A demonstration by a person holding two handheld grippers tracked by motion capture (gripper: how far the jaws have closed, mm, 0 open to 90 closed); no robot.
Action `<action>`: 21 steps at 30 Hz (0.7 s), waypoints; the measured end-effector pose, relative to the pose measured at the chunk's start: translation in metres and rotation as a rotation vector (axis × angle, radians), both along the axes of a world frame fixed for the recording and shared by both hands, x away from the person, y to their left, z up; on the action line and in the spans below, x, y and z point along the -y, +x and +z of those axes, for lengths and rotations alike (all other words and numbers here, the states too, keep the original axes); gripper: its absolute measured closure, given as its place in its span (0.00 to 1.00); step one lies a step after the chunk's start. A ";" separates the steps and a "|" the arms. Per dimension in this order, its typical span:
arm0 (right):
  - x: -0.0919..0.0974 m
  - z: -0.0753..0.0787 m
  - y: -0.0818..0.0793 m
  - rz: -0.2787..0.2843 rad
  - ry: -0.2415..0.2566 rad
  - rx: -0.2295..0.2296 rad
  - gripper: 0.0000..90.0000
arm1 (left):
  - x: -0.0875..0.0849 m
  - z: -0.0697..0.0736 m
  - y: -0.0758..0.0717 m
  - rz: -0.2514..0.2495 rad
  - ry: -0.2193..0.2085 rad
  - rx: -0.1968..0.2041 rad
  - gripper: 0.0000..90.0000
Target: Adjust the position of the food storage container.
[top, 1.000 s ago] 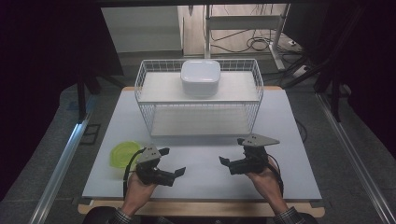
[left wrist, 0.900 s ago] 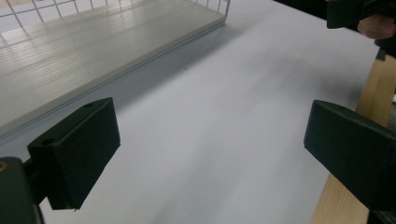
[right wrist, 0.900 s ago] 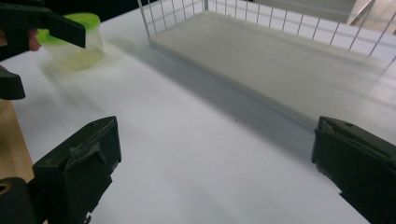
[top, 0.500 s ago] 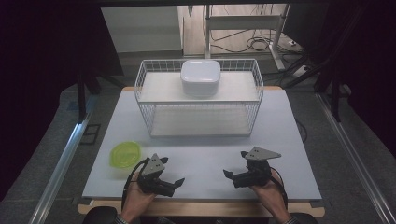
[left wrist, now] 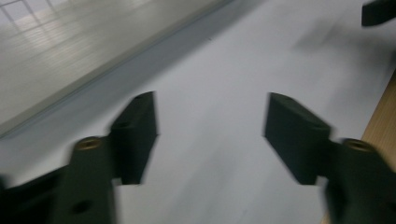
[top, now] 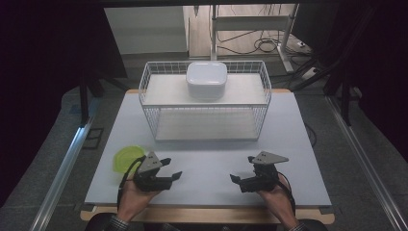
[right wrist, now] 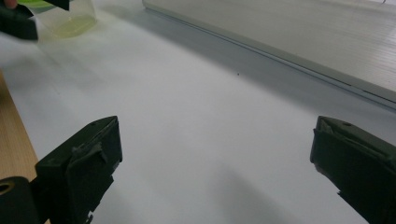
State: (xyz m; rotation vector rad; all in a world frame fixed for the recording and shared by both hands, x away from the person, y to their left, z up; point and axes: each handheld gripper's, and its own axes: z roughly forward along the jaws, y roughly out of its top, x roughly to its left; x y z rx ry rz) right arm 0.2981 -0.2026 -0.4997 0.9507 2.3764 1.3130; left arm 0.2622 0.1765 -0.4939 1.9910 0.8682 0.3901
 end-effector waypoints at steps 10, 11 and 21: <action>-0.005 -0.004 0.000 0.005 -0.021 -0.015 0.04 | -0.057 0.011 0.006 0.168 -0.033 0.011 1.00; -0.006 -0.005 0.001 0.007 -0.023 -0.018 0.04 | -0.063 0.010 0.006 0.187 -0.036 0.009 1.00; -0.009 -0.007 0.001 0.019 -0.039 -0.033 0.05 | -0.121 0.008 0.006 0.386 -0.026 0.035 1.00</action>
